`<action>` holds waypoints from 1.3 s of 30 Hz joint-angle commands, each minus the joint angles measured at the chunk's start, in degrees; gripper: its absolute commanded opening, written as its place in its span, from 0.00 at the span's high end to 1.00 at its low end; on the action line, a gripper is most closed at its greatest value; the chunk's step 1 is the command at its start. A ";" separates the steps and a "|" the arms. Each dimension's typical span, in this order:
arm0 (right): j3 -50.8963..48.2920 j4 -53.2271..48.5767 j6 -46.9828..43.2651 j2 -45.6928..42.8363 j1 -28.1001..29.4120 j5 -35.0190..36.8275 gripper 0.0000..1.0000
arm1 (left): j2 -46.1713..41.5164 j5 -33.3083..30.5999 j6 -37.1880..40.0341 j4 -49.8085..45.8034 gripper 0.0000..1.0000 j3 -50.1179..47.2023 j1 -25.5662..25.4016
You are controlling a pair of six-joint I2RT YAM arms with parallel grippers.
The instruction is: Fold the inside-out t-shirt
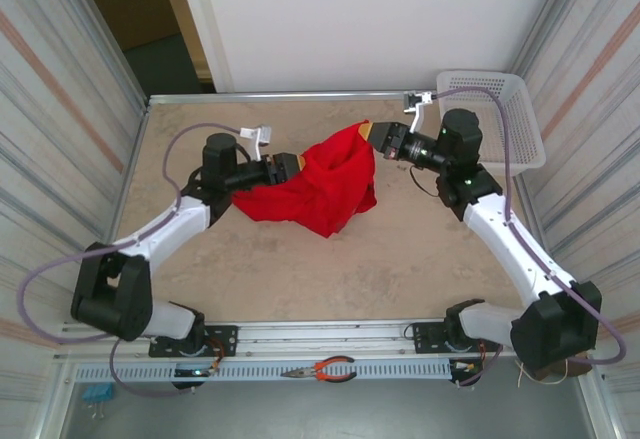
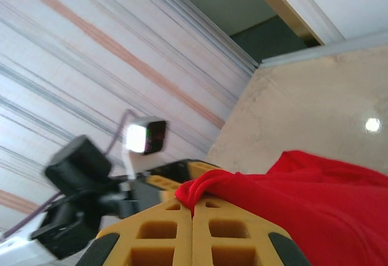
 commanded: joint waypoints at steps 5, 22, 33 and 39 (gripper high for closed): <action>-1.04 4.45 2.83 1.13 -0.09 -2.29 1.00 | -1.94 -12.87 12.16 -11.11 0.37 9.13 -8.91; -1.98 3.69 3.35 -0.16 0.88 -1.23 1.00 | 15.79 -15.10 15.38 -12.72 0.58 20.01 -14.88; -3.57 3.50 0.72 6.60 -1.49 6.34 1.00 | 12.69 3.30 12.79 -15.54 1.00 28.80 -11.41; 0.76 -1.95 -2.47 15.83 -3.76 10.96 0.59 | 8.26 12.57 -1.91 1.65 1.00 22.98 -7.04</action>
